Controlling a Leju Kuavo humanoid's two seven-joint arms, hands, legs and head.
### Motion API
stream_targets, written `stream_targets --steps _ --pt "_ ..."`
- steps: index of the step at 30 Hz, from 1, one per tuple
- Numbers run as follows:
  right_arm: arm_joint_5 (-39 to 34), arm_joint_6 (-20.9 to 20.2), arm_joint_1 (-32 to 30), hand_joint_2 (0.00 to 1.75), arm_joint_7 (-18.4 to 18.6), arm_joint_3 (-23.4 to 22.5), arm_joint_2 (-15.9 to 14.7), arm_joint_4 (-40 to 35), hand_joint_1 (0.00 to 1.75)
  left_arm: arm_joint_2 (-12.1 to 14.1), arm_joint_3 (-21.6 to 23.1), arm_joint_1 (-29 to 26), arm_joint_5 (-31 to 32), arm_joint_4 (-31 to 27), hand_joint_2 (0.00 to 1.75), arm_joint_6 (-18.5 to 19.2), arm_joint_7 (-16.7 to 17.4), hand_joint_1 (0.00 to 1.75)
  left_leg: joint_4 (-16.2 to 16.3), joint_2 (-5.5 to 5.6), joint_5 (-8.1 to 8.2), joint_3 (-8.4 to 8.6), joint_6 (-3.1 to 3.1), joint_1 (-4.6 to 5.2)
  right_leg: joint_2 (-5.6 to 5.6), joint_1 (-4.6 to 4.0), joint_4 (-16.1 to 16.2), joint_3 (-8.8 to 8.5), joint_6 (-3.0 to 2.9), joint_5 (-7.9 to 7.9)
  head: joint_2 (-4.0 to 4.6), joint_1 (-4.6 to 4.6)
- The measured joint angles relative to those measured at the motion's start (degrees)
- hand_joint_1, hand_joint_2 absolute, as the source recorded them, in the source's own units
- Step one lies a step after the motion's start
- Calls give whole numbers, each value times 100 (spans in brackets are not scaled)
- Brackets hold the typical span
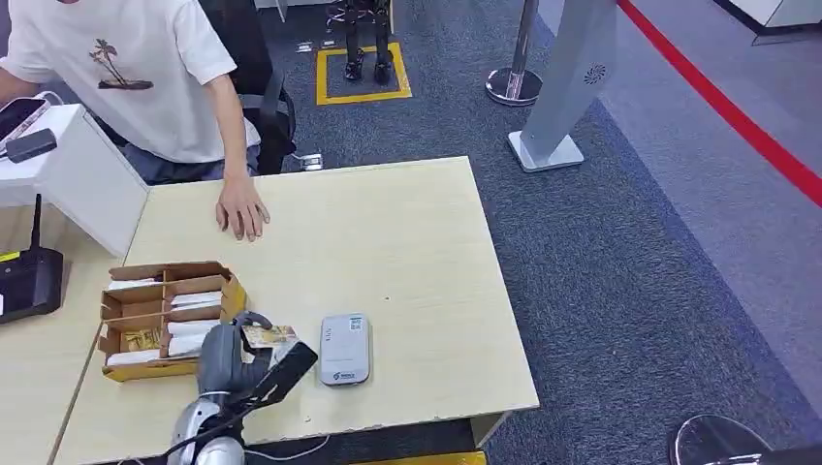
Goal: Pass the card to the sensor for recognition and then transmit it.
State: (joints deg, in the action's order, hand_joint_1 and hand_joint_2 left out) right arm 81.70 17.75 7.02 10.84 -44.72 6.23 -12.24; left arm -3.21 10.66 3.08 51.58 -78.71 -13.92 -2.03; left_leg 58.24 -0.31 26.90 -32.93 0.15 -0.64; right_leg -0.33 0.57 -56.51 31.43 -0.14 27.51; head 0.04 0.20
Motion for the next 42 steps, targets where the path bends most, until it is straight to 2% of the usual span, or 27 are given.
stream_targets --steps 13,18,23,32,36,42 --pt "9 -83 50 0 -7 70 -2 0 0 675 -455 712 205 -282 175 26 87 175 0 -2 -1 0 2 0 3 -2 -1 1 -1 0 0 2" --pt "11 -83 53 0 -9 94 -11 0 0 1036 -767 984 308 -279 175 33 192 175 0 -2 -2 0 3 -2 3 -2 -1 4 -3 -2 2 2" --pt "9 -83 55 0 -9 96 -20 -2 0 1379 -1099 1316 321 -229 175 157 214 175 -1 -3 -3 0 5 -2 5 -3 -2 4 -3 -2 0 0" --pt "-52 -77 52 0 -44 96 -24 0 0 1919 -1377 1806 500 -39 175 411 330 175 -1 -3 -4 0 5 -2 7 -3 -2 6 -4 -2 0 0" --pt "-4 -77 37 0 66 96 -53 0 0 2037 -1475 1916 441 55 175 507 361 175 -1 -4 -3 0 5 0 8 -2 -2 6 -3 -2 2 0" --pt "-11 -61 -146 0 42 96 -160 0 0 2054 -1580 1865 461 411 175 367 186 175 -1 -10 -3 -5 5 -1 14 -3 -1 12 -4 -2 0 0"
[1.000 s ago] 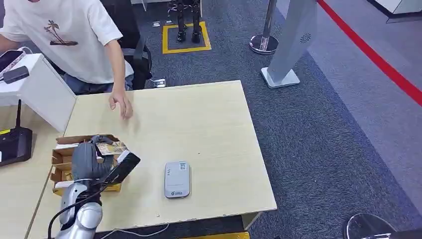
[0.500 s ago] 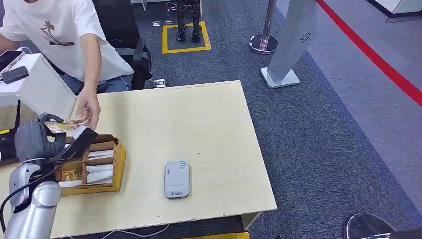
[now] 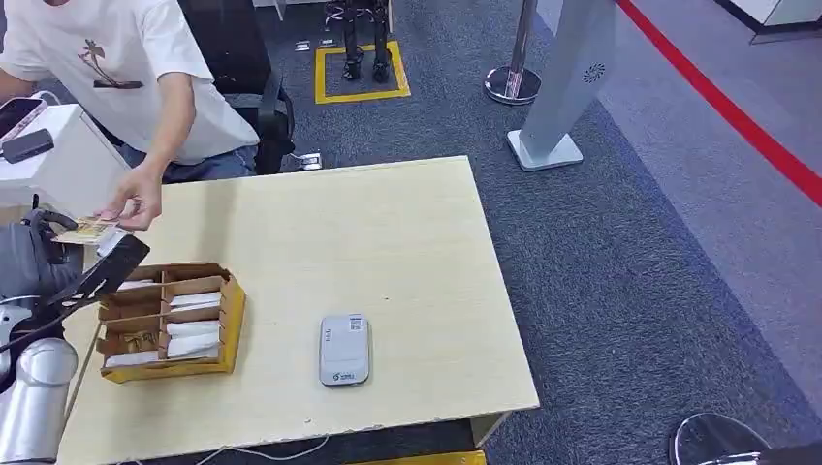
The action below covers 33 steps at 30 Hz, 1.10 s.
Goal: Pass the card to the sensor for recognition and then transmit it.
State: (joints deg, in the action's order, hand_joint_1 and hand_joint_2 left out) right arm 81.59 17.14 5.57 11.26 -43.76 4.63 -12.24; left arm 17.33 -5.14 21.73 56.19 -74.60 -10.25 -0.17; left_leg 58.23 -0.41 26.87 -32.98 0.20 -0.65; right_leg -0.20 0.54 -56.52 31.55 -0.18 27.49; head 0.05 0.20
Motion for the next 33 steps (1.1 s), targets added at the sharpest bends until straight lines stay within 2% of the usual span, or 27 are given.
stream_targets --steps 1,2,3,11,12,30,31,33 --pt "-4 2 -9 0 0 0 -6 0 0 0 -11 1 0 22 175 0 -4 175 0 -5 0 0 0 0 5 0 0 2 0 0 0 2" --pt "-5 2 -14 0 2 0 -13 0 0 0 -18 4 0 37 175 0 -9 150 0 -7 0 0 0 0 8 0 0 3 0 0 0 0" --pt "-7 2 -19 0 2 0 -20 0 0 0 -22 11 0 53 175 -4 -9 0 0 -7 0 0 0 0 8 0 0 3 0 0 2 2" --pt "-13 24 -27 0 2 0 -41 0 0 -2 -31 48 -17 92 175 -61 -18 0 0 -4 0 1 0 0 6 0 0 3 0 -1 2 0" --pt "-13 26 -28 0 2 0 -44 0 0 -2 -31 52 -17 94 0 -59 -18 0 0 -4 0 1 0 0 7 0 0 3 -1 -1 2 0" --pt "-26 42 -29 0 2 0 -52 0 0 -4 -31 176 -155 228 0 9 -66 0 0 -5 0 1 0 0 7 0 0 4 -1 -1 0 0" --pt "-31 48 -29 0 0 0 -52 0 0 -4 -31 179 -155 230 175 9 -66 0 0 -5 0 1 0 0 7 0 0 4 -1 -1 0 0" --pt "-37 63 -29 0 0 0 -52 0 0 -7 -31 183 -155 232 175 22 -66 0 0 -5 0 1 0 0 7 0 0 4 -1 -1 0 2"
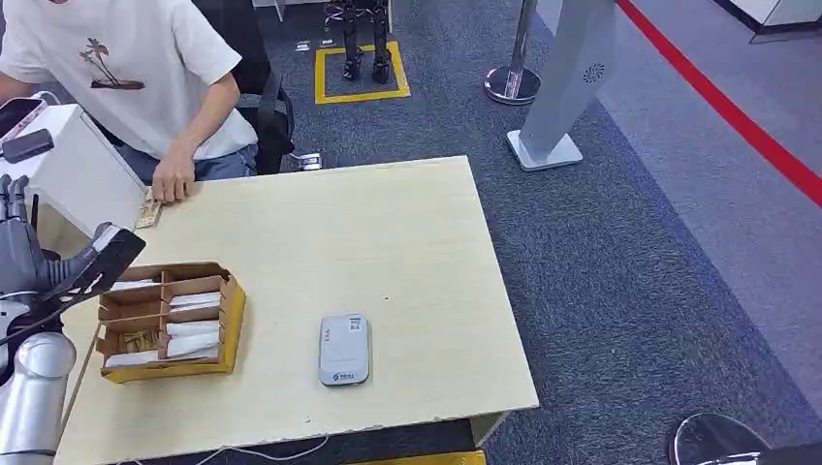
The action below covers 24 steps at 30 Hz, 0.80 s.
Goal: Pass the card to the sensor for recognition and then transmit it.
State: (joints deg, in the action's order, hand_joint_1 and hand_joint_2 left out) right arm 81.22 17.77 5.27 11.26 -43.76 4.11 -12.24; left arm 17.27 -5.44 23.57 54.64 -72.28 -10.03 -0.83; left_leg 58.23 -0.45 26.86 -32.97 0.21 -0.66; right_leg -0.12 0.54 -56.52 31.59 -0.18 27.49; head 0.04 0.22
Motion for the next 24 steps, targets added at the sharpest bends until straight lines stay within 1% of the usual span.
stream_targets --steps 3,6,10,11,13,15,16,17,19,21,23,24 --pt "-26 2 -3 0 0 0 0 0 0 7 2 24 28 0 175 107 2 0 0 0 0 0 0 0 0 0 0 1 0 0 2 -2" --pt "-70 9 -8 0 2 -7 -2 0 0 68 7 79 57 0 175 470 70 0 0 -2 0 0 0 0 3 0 0 2 0 0 2 0" --pt "-92 9 -36 0 -34 -9 -9 0 0 125 13 146 52 0 175 653 85 0 0 -2 0 0 0 0 3 0 0 2 0 0 0 -2" --pt "-151 6 -32 0 -134 -15 -9 0 0 166 26 182 28 -2 175 787 87 0 0 -2 0 -1 0 -1 3 -1 -1 2 0 0 0 0" --pt "-212 7 0 0 -181 -37 -7 0 0 289 118 272 -173 -99 175 1299 206 0 0 -2 -1 -1 1 -3 4 -1 -2 1 -2 -1 2 0" --pt "-282 33 38 0 -168 -66 0 0 0 517 207 295 -482 -384 175 1920 373 0 -1 -13 0 -1 1 -4 10 -1 -4 1 -5 -4 2 0" --pt "-317 41 48 0 -168 -81 0 0 0 659 249 266 -628 -549 175 2110 433 0 -2 -21 0 -1 1 -4 16 -1 -4 2 -6 -4 2 -2" --pt "-346 48 48 0 -173 -112 0 0 0 822 282 202 -772 -746 175 2217 492 0 -3 -22 0 -1 1 -3 18 -1 -4 3 -7 -4 0 -4" --pt "-409 63 41 0 -188 -162 0 0 0 1133 291 -26 -984 -1148 175 2319 555 0 -5 -23 3 -2 5 -3 20 -1 -4 6 -8 -3 0 -2" --pt "-453 70 29 0 -223 -201 0 0 0 1409 291 -384 -1106 -1592 175 2345 605 0 -6 -23 5 -2 7 -3 22 -1 -4 8 -11 3 2 -2" --pt "-496 87 26 0 -240 -247 0 0 0 1616 265 -797 -1150 -2012 175 2345 618 0 -6 -22 10 -1 12 -3 21 -1 -3 8 -11 8 0 -2" --pt "-509 103 27 0 -249 -273 0 0 0 1668 229 -1033 -1154 -2232 175 2330 627 0 -6 -22 11 -2 11 -3 20 -1 -3 7 -11 8 0 -7"
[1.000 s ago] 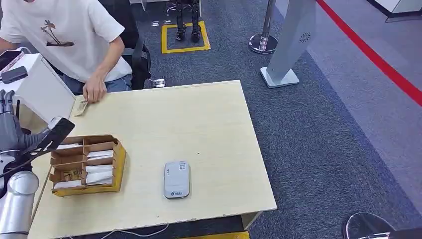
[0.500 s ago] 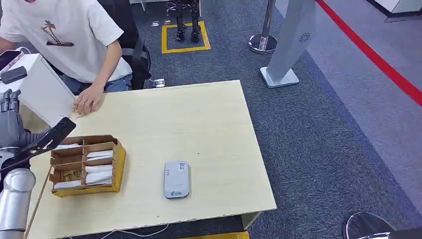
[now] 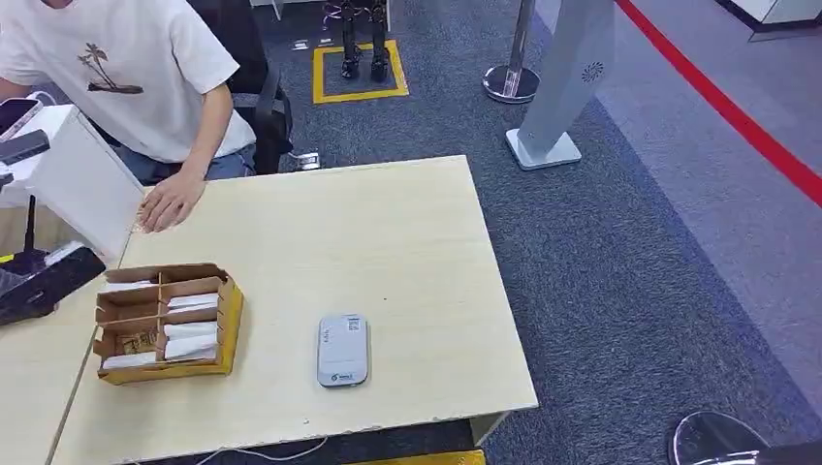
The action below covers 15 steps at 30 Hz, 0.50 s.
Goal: Pass the card to the sensor for recognition and then transmit it.
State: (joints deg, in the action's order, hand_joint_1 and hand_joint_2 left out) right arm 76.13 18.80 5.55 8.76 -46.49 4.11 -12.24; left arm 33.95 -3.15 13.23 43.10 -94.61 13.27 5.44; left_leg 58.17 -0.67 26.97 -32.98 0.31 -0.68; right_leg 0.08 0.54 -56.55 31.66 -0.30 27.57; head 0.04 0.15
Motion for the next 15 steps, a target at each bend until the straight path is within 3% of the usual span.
stream_targets --steps 7,15 --pt "-72 17 -6 0 -33 -68 2 2 0 -83 -144 -1261 234 -996 175 -435 -88 0 0 3 1 0 -1 1 -6 0 4 -3 1 0 2 2" --pt "-92 20 -19 0 -37 -140 4 4 0 -767 -105 -2104 697 -1439 175 -1086 -330 0 1 5 1 2 -2 3 -8 2 5 -5 1 -1 0 2"
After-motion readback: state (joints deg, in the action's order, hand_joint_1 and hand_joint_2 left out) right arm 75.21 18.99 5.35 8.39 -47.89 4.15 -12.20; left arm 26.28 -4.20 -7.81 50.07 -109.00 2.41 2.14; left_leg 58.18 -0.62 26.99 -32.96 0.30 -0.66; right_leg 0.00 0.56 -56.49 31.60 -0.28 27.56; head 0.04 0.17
